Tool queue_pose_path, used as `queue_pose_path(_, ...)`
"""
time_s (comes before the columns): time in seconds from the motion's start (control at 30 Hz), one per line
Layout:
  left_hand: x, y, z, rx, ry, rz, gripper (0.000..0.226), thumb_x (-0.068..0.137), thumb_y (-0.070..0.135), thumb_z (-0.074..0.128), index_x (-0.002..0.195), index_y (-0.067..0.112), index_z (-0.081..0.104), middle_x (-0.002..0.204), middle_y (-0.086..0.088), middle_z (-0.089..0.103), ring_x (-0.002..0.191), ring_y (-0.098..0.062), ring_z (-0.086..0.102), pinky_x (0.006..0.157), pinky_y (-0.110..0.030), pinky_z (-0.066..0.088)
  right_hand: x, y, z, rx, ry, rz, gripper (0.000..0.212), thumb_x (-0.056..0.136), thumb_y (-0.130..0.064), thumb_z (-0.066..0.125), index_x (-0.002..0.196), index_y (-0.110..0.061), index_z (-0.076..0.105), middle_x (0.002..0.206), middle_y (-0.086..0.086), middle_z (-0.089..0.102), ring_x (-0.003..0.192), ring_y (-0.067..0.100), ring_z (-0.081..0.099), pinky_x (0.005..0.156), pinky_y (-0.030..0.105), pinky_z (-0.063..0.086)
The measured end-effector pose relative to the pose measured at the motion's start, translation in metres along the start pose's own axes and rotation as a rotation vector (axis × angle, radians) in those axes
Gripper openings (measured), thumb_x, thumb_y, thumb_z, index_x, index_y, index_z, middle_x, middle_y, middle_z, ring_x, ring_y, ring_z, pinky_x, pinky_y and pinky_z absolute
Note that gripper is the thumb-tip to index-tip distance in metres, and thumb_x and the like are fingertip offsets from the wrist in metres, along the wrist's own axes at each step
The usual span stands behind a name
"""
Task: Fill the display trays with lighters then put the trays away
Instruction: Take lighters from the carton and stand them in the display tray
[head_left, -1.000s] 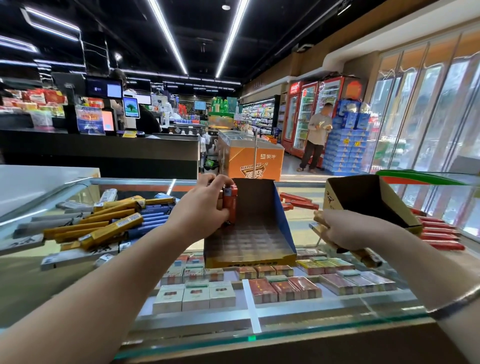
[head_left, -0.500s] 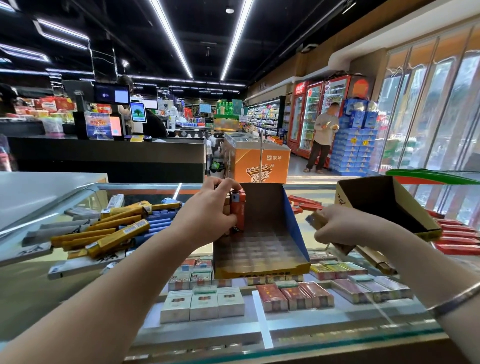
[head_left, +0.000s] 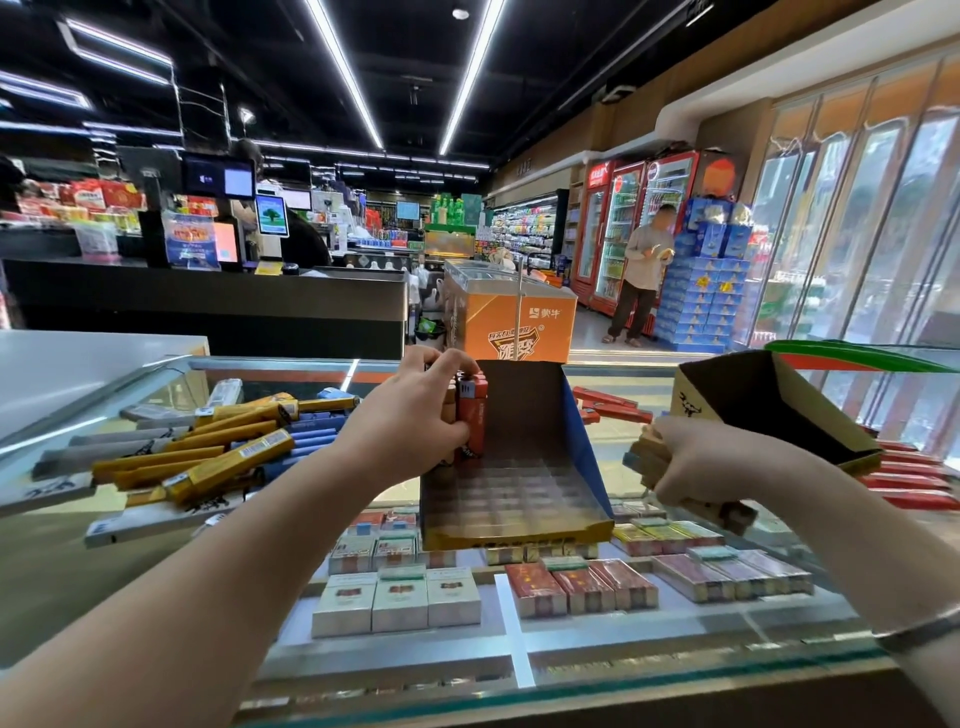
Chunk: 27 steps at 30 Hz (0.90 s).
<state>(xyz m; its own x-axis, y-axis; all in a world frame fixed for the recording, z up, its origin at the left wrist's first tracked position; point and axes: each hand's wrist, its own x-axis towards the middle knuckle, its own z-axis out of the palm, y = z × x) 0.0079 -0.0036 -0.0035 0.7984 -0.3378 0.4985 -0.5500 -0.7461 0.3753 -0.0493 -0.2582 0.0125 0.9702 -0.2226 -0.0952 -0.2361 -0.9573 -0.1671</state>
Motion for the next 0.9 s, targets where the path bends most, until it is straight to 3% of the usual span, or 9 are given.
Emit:
queue_pose_path(0.17,0.000,0.001,-0.003,-0.027,-0.021,-0.001,0.048,0.080,0.029,0.065,0.119,0.037,0.038,0.125,0.004,0.033,0.095,-0.014,0.047,0.069,-0.023,0.052,0.001,-0.004,0.000,0.306,0.038,-0.029,0.017,0.074,-0.012,0.069,0.083,-0.011,0.055,0.081,0.011,0.061,0.073,0.021,0.060,0.057,0.026,0.049)
queue_pose_path(0.33,0.002,0.001,-0.006,-0.032,-0.051,-0.004,0.046,0.078,0.031,0.066,0.113,0.040,0.038,0.119,0.006,0.032,0.093,-0.013,0.048,0.065,-0.020,0.051,-0.008,-0.017,-0.030,1.009,0.198,-0.178,0.018,0.075,-0.005,0.068,0.089,-0.007,0.058,0.083,0.012,0.063,0.076,0.023,0.062,0.055,0.027,0.045)
queue_pose_path(0.47,0.001,0.001,-0.007,-0.041,-0.079,-0.011,0.046,0.079,0.040,0.065,0.114,0.042,0.037,0.124,0.007,0.030,0.100,-0.013,0.044,0.073,-0.025,0.055,-0.006,-0.048,-0.050,1.343,0.204,-0.305,0.020,0.073,-0.006,0.068,0.090,-0.013,0.059,0.083,0.008,0.067,0.075,0.021,0.067,0.053,0.031,0.052)
queue_pose_path(0.6,0.000,0.001,-0.007,0.023,-0.057,0.017,0.057,0.076,0.054,0.063,0.124,0.045,0.033,0.139,0.012,0.024,0.125,-0.015,0.028,0.096,-0.035,0.037,0.007,-0.083,-0.044,1.476,0.127,-0.358,0.014,0.075,-0.003,0.068,0.084,-0.011,0.061,0.069,0.003,0.070,0.063,0.015,0.069,0.049,0.028,0.054)
queue_pose_path(0.67,-0.001,0.003,-0.010,0.023,0.007,0.085,0.058,0.075,0.057,0.060,0.124,0.046,0.033,0.140,0.013,0.026,0.129,-0.011,0.023,0.098,-0.032,0.028,0.015,-0.094,-0.035,1.538,0.084,-0.347,0.011,0.076,-0.002,0.067,0.080,-0.011,0.062,0.064,0.002,0.069,0.058,0.012,0.067,0.045,0.025,0.052)
queue_pose_path(0.8,-0.003,0.011,-0.014,-0.009,0.111,0.191,0.056,0.070,0.062,0.050,0.121,0.044,0.037,0.127,0.017,0.044,0.115,0.004,0.026,0.093,-0.025,0.028,0.028,-0.097,-0.016,1.644,0.022,-0.404,0.010,0.077,-0.004,0.066,0.084,-0.010,0.062,0.068,0.004,0.067,0.060,0.013,0.066,0.043,0.022,0.048)
queue_pose_path(0.9,-0.004,0.018,-0.013,-0.025,0.161,0.239,0.050,0.071,0.053,0.058,0.116,0.048,0.037,0.115,0.019,0.052,0.104,0.007,0.031,0.085,-0.024,0.036,0.031,-0.091,-0.008,1.713,-0.088,-0.424,0.005,0.077,-0.005,0.063,0.081,-0.008,0.061,0.065,0.004,0.065,0.056,0.010,0.063,0.041,0.019,0.046)
